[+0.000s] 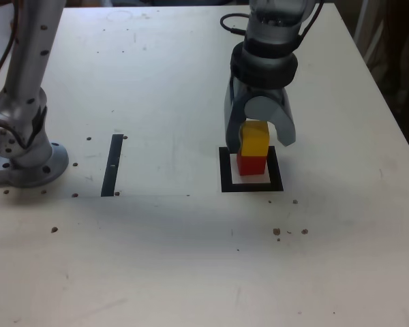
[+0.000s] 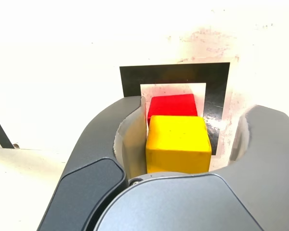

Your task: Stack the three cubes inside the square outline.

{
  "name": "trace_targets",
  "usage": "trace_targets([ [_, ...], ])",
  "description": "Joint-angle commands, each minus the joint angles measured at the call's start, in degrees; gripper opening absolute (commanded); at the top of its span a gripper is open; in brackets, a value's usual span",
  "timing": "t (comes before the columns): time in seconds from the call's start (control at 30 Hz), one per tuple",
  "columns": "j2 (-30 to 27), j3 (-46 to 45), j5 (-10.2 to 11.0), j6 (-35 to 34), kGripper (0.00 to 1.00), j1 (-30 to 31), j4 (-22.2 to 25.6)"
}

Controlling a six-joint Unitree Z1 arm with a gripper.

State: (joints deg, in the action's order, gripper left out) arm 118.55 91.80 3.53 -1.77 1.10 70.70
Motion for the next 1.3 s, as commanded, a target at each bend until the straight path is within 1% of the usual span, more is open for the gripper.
trace_targets([
  [0.0,-0.64,-0.28,0.55,-0.14,0.98,-0.19,0.31],
  [0.23,-2.97,-0.88,2.4,-0.83,1.0,-0.66,2.55],
  [0.37,-4.67,-1.06,3.34,-0.47,1.0,-2.6,4.6],
  [0.53,-6.35,-0.85,3.16,3.43,1.0,-8.21,6.37],
  [0.6,-7.25,-0.46,3.8,5.6,1.0,-11.14,6.58],
  [0.7,-8.62,0.09,5.34,9.06,1.0,-16.67,6.75],
  [0.77,-8.78,0.72,5.77,11.24,1.0,-20.19,6.81],
  [0.9,-7.65,3.86,5.8,15.86,1.0,-26.74,7.01],
  [1.0,-5.59,7.79,5.92,19.45,1.0,-30.47,7.36],
  [1.13,-1.78,12.77,6.72,22.82,1.0,-33.61,7.66],
  [1.27,1.68,14.8,7.44,24.5,1.0,-35.48,7.56],
])
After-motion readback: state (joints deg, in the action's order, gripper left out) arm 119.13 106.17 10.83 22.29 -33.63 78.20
